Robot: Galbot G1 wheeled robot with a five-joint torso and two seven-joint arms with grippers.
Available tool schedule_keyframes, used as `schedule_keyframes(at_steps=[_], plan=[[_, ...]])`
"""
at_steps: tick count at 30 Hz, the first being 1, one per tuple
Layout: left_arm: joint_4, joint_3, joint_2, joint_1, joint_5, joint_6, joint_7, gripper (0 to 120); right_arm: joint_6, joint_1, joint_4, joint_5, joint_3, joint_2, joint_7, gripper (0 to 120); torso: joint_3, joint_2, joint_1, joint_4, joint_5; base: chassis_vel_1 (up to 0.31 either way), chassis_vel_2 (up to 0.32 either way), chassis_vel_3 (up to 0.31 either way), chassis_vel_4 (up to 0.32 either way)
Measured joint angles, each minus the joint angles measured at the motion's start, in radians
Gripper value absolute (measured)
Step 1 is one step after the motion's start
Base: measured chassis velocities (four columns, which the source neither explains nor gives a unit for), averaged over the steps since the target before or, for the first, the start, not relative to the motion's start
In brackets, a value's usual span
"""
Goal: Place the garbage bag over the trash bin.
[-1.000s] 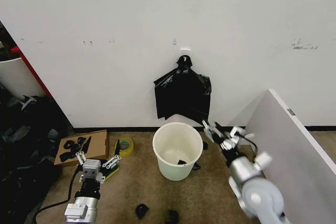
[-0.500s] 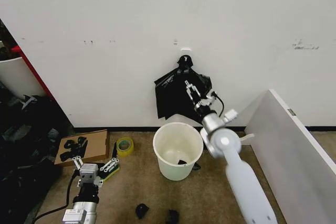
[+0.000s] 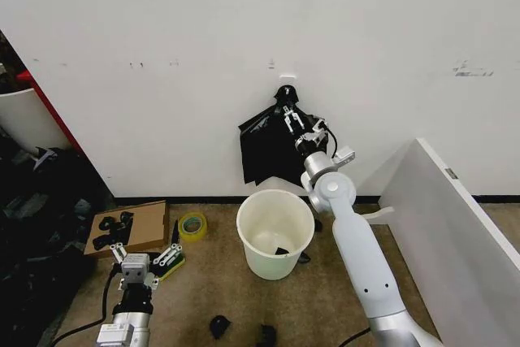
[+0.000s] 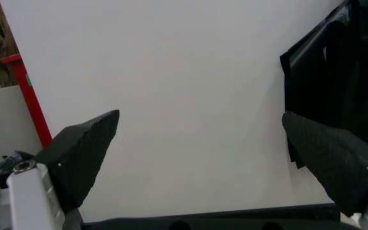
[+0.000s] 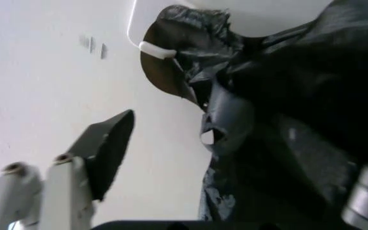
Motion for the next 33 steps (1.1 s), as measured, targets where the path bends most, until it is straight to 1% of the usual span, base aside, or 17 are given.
schedule_keyframes(at_steps=[2,3,5,6,7,8,10,13,14,17,19,20,23,26,30,31,33], plan=[[0.001,0.0,-0.001,-0.001,-0.003,0.0,-0.001,100,0.0,0.003,-0.009,-0.002,0.002,0.004,-0.002,68,0.0,0.0,0.0,0.0001,0.0,0.0,0.0,0.0,0.0],[0.001,0.0,-0.001,-0.001,-0.003,0.0,-0.001,100,0.0,0.003,-0.009,-0.002,0.002,0.004,-0.002,68,0.0,0.0,0.0,0.0001,0.0,0.0,0.0,0.0,0.0],[0.004,0.0,-0.001,-0.001,-0.004,0.0,-0.002,100,0.0,0.003,-0.011,-0.003,0.002,0.004,-0.004,62,0.0,0.0,0.0,-0.0001,0.0,0.0,0.0,0.0,0.0],[0.004,0.0,-0.001,-0.001,-0.004,0.0,-0.002,100,0.0,0.003,-0.011,-0.003,0.002,0.004,-0.004,62,0.0,0.0,0.0,-0.0001,0.0,0.0,0.0,0.0,0.0],[0.005,0.0,-0.002,-0.001,-0.006,-0.001,-0.003,100,0.0,0.002,-0.011,-0.003,0.002,0.003,-0.004,58,0.0,0.0,0.0,0.0,0.0,0.0,0.0,0.0,0.0],[0.01,0.0,-0.002,-0.003,-0.011,-0.001,-0.004,100,0.0,0.002,-0.012,-0.009,0.001,-0.001,-0.005,45,0.0,0.0,0.0,0.0,0.0,0.0,0.0,0.0,0.0],[0.01,0.002,0.0,-0.005,-0.013,-0.001,-0.005,100,-0.001,0.004,-0.02,-0.013,-0.001,-0.006,-0.005,35,0.0,0.0,0.0,0.0,0.0,0.0,0.0,0.0,0.0],[0.007,0.007,0.004,-0.01,-0.009,0.0,-0.005,100,-0.001,0.004,-0.024,-0.018,-0.008,-0.012,-0.005,23,0.0,0.0,0.0,-0.0001,0.0,0.0,0.0,0.0,0.0],[0.007,0.007,0.004,-0.01,-0.009,0.0,-0.005,100,-0.001,0.004,-0.024,-0.018,-0.008,-0.012,-0.005,23,0.0,0.0,0.0,-0.0001,0.0,0.0,0.0,0.0,0.0],[0.0,0.013,0.005,-0.013,-0.004,0.002,-0.005,100,-0.001,0.002,-0.024,-0.023,-0.008,-0.012,-0.003,11,0.0,0.0,0.0,0.0,0.0,0.0,0.0,0.0,0.0],[0.0,0.013,0.005,-0.013,-0.004,0.002,-0.005,100,0.0,0.001,-0.024,-0.024,-0.008,-0.011,-0.002,7,0.0,0.0,0.0,0.0,0.0,0.0,0.0,0.0,0.0],[0.0,0.014,0.004,-0.013,-0.004,0.002,-0.005,100,0.0,0.0,-0.024,-0.025,-0.008,-0.011,-0.001,0,0.0,0.0,0.0,0.0,0.0,0.0,0.0,0.0,0.0],[0.0,0.013,0.003,-0.009,-0.004,0.002,-0.005,100,0.0,-0.004,-0.019,-0.027,-0.009,-0.015,0.001,0,0.0,0.0,0.0,0.0,0.0,0.0,0.0,0.0,0.0],[0.0,0.01,-0.001,0.0,-0.003,-0.003,-0.012,100,0.001,-0.033,0.012,-0.039,-0.022,-0.036,0.002,0,0.0,0.0,0.0,0.0001,0.0001,0.0,0.0,0.0,0.0],[0.0,0.009,-0.002,0.001,-0.004,-0.007,-0.015,100,0.005,-0.134,0.099,-0.1,-0.057,-0.089,0.003,0,0.0,0.0,0.0,0.0001,0.0002,0.0,0.0,0.0,0.0],[0.0,0.009,-0.002,0.001,-0.004,-0.007,-0.015,100,0.005,-0.134,0.099,-0.1,-0.057,-0.089,0.003,0,0.0,0.0,0.0,0.0001,0.0002,0.0,0.0,0.0,0.0],[0.0,0.01,-0.001,0.001,-0.004,-0.008,-0.016,100,0.01,-0.194,0.148,-0.138,-0.075,-0.119,0.001,0,0.0,0.0,0.0,-0.0003,0.0003,0.0,0.0,0.0,0.0]])
